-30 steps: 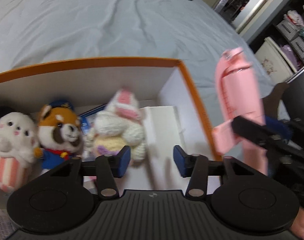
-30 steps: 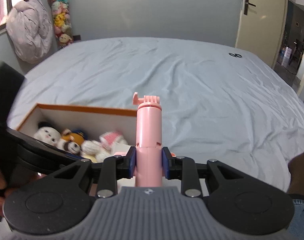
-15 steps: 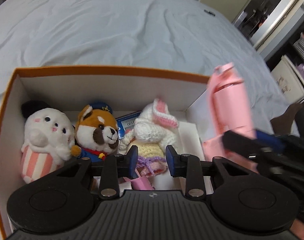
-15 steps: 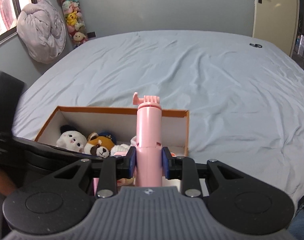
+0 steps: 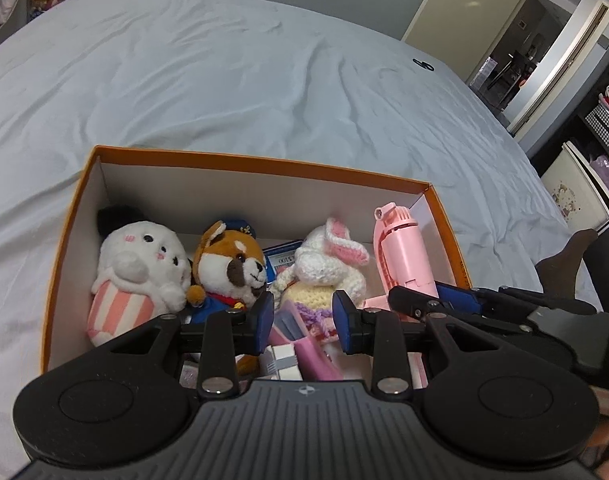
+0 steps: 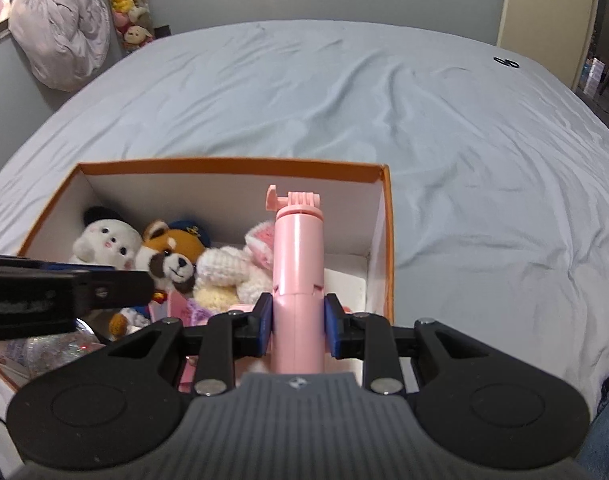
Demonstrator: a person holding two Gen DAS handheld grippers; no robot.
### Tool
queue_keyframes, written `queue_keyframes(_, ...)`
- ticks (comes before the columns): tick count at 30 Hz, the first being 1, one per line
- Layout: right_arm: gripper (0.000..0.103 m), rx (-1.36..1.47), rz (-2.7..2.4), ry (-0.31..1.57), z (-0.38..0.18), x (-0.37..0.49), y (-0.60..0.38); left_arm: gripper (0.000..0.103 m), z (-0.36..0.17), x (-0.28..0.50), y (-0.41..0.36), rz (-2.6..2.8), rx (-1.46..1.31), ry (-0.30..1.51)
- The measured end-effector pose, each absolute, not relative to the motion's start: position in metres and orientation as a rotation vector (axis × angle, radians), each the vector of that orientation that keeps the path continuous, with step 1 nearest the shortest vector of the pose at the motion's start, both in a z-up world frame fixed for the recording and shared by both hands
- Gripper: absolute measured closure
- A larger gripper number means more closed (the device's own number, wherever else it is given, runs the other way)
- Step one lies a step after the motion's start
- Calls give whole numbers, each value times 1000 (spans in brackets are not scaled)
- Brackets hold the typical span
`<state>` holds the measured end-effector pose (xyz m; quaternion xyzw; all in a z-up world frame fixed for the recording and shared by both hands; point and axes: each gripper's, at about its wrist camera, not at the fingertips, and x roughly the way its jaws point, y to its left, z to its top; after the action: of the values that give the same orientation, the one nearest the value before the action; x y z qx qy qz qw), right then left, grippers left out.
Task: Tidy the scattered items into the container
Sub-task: 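Lower the selfie stick and white box into the box and open both tools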
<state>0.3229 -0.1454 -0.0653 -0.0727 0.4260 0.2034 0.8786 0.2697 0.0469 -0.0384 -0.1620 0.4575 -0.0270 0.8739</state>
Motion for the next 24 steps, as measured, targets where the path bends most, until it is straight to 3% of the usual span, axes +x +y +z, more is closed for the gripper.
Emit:
queue_keyframes(16, 74, -188, 394, 830, -52, 305, -150, 65, -33, 232, 46, -38, -338, 940)
queue_keyframes(24, 71, -182, 411, 703, -15, 259, -156, 48, -3, 199, 41, 11, -266, 837)
